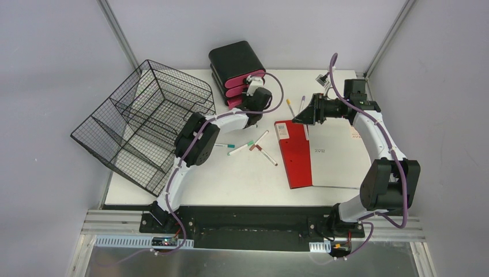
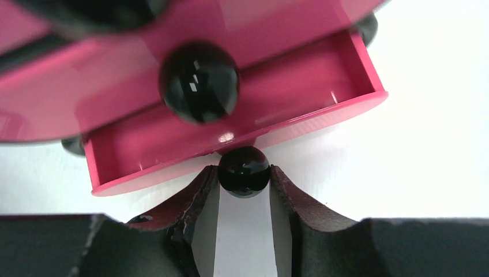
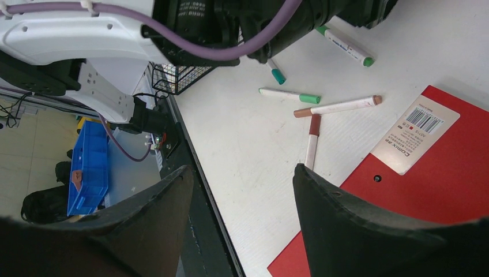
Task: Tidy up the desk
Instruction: Open the drawer in the storage box.
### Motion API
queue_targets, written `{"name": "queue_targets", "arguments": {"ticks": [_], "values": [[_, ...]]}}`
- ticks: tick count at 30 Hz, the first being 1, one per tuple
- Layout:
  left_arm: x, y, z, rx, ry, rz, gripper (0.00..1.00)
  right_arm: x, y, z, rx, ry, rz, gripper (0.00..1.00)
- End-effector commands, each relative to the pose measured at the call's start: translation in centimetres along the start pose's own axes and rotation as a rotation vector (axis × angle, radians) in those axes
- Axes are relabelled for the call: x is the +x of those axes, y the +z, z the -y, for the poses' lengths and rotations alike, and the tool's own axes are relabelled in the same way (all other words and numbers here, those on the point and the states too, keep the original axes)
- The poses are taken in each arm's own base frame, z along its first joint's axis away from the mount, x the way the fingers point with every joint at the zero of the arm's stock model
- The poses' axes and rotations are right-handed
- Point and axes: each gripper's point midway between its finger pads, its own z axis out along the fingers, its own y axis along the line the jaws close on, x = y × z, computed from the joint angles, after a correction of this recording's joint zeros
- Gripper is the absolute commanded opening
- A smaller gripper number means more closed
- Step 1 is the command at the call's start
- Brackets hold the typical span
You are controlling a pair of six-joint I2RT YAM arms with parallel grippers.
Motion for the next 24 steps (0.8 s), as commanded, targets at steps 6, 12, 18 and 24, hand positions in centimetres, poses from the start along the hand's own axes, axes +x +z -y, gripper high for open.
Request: {"name": "queue_targets", "arguments": {"ticks": [6,12,18,24], "values": [[1.7,-4.9,1.6,0.08,0.001,-0.061,0.12,-2.1,-0.9,-1.6,-0.011,-0.11,0.041,0.67],[2.1,-6.1,1.8,0.127,-0.007,-0.104,0.32,-2.1,-0.9,-1.6,-0.007,-0.111,0.041,0.67],[1.0,-8.1,2.1,0.209,0.012,-0.113,0.54,-2.0,-0.8,-1.5,-0.008,-0.107,0.04,0.67],[0.8,-11.1,3.2,0.389,0.071,-0.159,0.65,-2.0,-0.8,-1.4,-0.006,-0.106,0.038,0.67]]}}
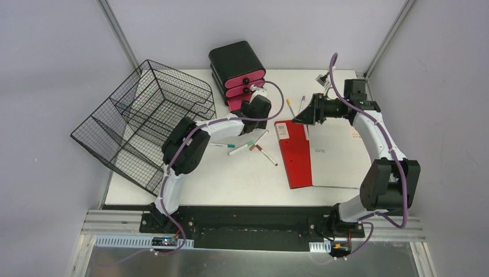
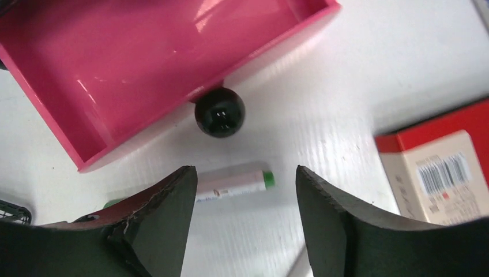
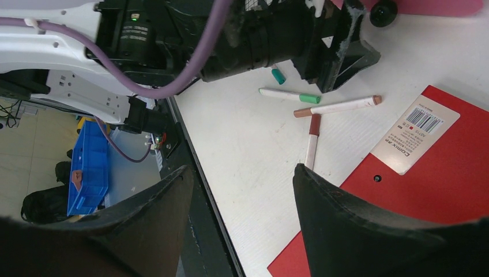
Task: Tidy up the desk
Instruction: Open the drawer in the storage box.
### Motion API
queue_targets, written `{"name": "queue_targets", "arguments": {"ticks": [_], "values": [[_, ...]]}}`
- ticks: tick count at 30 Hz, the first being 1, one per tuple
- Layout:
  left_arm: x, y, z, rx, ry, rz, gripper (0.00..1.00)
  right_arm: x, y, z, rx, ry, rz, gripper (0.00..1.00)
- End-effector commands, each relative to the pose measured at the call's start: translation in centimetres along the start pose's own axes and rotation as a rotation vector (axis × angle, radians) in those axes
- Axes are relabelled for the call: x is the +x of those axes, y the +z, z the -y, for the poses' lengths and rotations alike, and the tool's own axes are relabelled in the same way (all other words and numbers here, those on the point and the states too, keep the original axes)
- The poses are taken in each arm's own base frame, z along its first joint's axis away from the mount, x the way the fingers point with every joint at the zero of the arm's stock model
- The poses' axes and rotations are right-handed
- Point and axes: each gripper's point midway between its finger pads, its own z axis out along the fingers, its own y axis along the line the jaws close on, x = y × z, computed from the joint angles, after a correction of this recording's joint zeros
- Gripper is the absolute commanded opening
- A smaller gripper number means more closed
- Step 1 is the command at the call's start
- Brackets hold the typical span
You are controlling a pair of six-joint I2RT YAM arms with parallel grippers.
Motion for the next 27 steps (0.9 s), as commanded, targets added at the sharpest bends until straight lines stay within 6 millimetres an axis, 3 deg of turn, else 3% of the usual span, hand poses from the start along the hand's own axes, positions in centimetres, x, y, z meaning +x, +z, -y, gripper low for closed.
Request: {"name": "queue_targets", "arguments": {"ticks": [1,12,15,19,27], "values": [[-2.7,-4.5,1.9,0.195,0.038,0.02,0.67,-2.0,-0.8,-1.3,-0.007,-0.103,0.037,0.67],[-0.2,-9.7,4.7,0.588,0.066,-0.092,0.75,-1.6,-0.7,-0.2,0.034,-0.104,0.023,0.67],[0.3,-10.8,4.3,0.627,0.04,-0.107,0.75,-1.4,-0.8,0.8,0.082,-0.118,0.008,0.67],[0.6,-12.5,3.3,0.661,0.019,-0.07,0.76,-1.0,-1.0,2.8,0.18,-0.144,-0.018,0.67],[-0.2,-15.5,1.5,0.684,0.039,0.105,0.81,0.2,-2.5,9.4,0.481,-0.146,-0.111,0.65]]}}
